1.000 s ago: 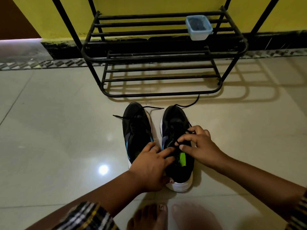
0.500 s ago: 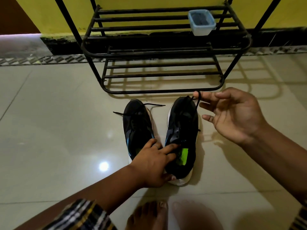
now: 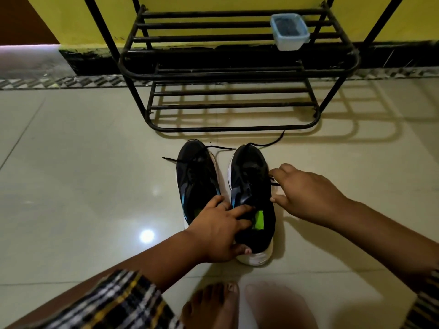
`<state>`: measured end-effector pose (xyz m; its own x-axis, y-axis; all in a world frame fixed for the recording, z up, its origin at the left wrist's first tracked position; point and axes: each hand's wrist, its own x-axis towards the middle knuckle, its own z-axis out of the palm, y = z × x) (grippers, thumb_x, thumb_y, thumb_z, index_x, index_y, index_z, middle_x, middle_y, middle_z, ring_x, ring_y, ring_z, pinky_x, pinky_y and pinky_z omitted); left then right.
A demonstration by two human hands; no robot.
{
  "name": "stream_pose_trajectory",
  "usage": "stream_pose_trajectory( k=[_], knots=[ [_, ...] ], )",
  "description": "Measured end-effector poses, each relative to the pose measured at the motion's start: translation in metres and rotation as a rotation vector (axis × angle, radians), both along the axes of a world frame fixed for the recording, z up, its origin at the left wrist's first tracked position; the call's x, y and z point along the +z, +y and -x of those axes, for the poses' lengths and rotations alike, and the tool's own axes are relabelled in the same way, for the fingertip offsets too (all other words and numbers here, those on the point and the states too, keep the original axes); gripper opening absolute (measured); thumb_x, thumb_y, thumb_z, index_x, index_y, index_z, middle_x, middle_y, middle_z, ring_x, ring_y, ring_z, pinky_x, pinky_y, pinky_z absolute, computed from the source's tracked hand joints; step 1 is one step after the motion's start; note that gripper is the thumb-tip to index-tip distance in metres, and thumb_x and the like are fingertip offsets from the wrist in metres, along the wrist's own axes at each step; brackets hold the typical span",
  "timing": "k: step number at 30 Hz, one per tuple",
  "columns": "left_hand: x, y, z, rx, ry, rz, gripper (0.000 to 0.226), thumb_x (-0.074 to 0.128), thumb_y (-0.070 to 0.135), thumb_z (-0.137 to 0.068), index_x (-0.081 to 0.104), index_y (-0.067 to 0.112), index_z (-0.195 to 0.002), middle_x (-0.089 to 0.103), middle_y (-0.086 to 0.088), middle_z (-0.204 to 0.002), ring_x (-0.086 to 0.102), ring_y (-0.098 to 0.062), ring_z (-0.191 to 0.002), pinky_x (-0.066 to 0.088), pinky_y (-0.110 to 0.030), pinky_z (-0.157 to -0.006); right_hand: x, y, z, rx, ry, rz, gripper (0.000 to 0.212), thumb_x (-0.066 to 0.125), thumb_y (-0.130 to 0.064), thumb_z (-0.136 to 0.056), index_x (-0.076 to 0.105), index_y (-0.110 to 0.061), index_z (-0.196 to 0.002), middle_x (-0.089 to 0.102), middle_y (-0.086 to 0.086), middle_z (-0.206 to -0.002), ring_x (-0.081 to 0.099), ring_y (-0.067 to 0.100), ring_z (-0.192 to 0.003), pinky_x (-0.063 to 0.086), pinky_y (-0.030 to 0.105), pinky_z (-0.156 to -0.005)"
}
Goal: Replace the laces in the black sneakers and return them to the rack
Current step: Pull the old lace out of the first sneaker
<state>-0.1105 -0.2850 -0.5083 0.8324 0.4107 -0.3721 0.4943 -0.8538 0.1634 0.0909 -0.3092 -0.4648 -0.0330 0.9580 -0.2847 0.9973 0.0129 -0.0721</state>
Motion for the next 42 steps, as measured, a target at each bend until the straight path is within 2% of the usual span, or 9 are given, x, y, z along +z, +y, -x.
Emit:
stream_pose_trajectory(
  k=[5,9,11,17,23,26,31,35,42],
  knots=[
    [-0.001,-0.001,0.001,0.003,-0.003,-0.008,0.057,0.040,0.059,-0.091,0.037,0.032,-0.141,0.014,0.007,-0.157,0.029,-0.030,-0.135,-0.001,-0.042,-0.115,-0.013,-0.005,-0.008,-0.002,0.052,-0.146,0.027,0.048,-0.036,-0.094,0.057,-0.025,-0.117,0.062,-0.001,-0.109,0.059,0.022,-0.099,0.037,0.027,-0.066],
    [-0.001,-0.001,0.000,0.001,0.006,-0.003,0.058,0.039,0.060,-0.091,0.036,0.032,-0.142,0.012,0.008,-0.157,0.028,-0.030,-0.136,-0.002,-0.043,-0.115,-0.009,0.000,-0.010,-0.124,0.323,-0.277,0.014,0.058,-0.026,-0.091,0.070,-0.019,-0.090,0.067,-0.002,-0.084,0.054,0.011,-0.069,0.033,0.025,-0.058],
    [-0.001,0.000,0.000,-0.008,0.010,-0.004,0.058,0.038,0.060,-0.091,0.036,0.033,-0.141,0.012,0.007,-0.158,0.028,-0.030,-0.136,-0.001,-0.043,-0.115,-0.007,0.003,-0.010,-0.207,0.469,-0.300,0.011,0.062,-0.022,-0.088,0.071,-0.017,-0.084,0.062,-0.008,-0.074,0.050,0.003,-0.063,0.033,0.013,-0.056],
    [-0.001,0.001,0.001,-0.030,0.025,-0.013,0.058,0.037,0.062,-0.090,0.037,0.034,-0.141,0.012,0.009,-0.157,0.028,-0.030,-0.136,-0.001,-0.043,-0.115,0.001,0.012,-0.013,-0.391,0.675,-0.448,0.011,0.068,-0.013,-0.082,0.065,-0.019,-0.073,0.058,0.001,-0.087,0.054,0.012,-0.076,0.032,0.004,-0.063],
    [-0.002,0.000,0.001,-0.027,0.014,-0.017,0.058,0.036,0.063,-0.090,0.036,0.034,-0.141,0.012,0.009,-0.157,0.027,-0.029,-0.136,-0.002,-0.043,-0.115,-0.006,0.013,-0.017,-0.419,0.603,-0.381,0.003,0.066,-0.017,-0.085,0.064,-0.016,-0.087,0.053,-0.002,-0.097,0.055,0.015,-0.078,0.037,0.009,-0.063],
    [-0.001,-0.001,0.001,-0.028,0.017,-0.018,0.058,0.036,0.063,-0.090,0.036,0.034,-0.141,0.013,0.009,-0.157,0.027,-0.029,-0.136,-0.002,-0.043,-0.115,-0.010,0.009,-0.018,-0.312,0.487,-0.400,0.024,0.065,-0.021,-0.084,0.059,-0.019,-0.107,0.046,-0.007,-0.107,0.051,0.013,-0.092,0.041,0.027,-0.074],
    [-0.002,0.000,0.000,-0.037,0.033,-0.026,0.059,0.036,0.064,-0.090,0.035,0.035,-0.142,0.013,0.008,-0.157,0.027,-0.030,-0.136,0.000,-0.045,-0.115,-0.018,0.005,-0.002,0.062,0.322,-0.344,0.035,0.064,-0.027,-0.085,0.061,-0.017,-0.119,0.055,0.000,-0.114,0.049,0.021,-0.108,0.043,0.036,-0.087],
    [-0.003,0.000,0.001,-0.042,0.035,-0.038,0.059,0.035,0.065,-0.090,0.036,0.034,-0.141,0.016,0.006,-0.156,0.031,-0.031,-0.133,0.003,-0.045,-0.115,-0.033,0.002,0.012,0.099,0.093,-0.148,0.051,0.051,-0.039,-0.092,0.041,-0.021,-0.138,0.044,-0.003,-0.132,0.039,0.019,-0.123,0.038,0.034,-0.099],
    [-0.003,0.000,0.001,-0.044,0.024,-0.041,0.058,0.037,0.064,-0.090,0.039,0.033,-0.139,0.017,0.006,-0.156,0.034,-0.031,-0.131,0.007,-0.046,-0.114,-0.029,0.009,0.012,-0.058,0.259,-0.174,0.030,0.055,-0.029,-0.091,0.059,-0.020,-0.119,0.057,-0.001,-0.113,0.052,0.019,-0.107,0.044,0.032,-0.085]
  ],
)
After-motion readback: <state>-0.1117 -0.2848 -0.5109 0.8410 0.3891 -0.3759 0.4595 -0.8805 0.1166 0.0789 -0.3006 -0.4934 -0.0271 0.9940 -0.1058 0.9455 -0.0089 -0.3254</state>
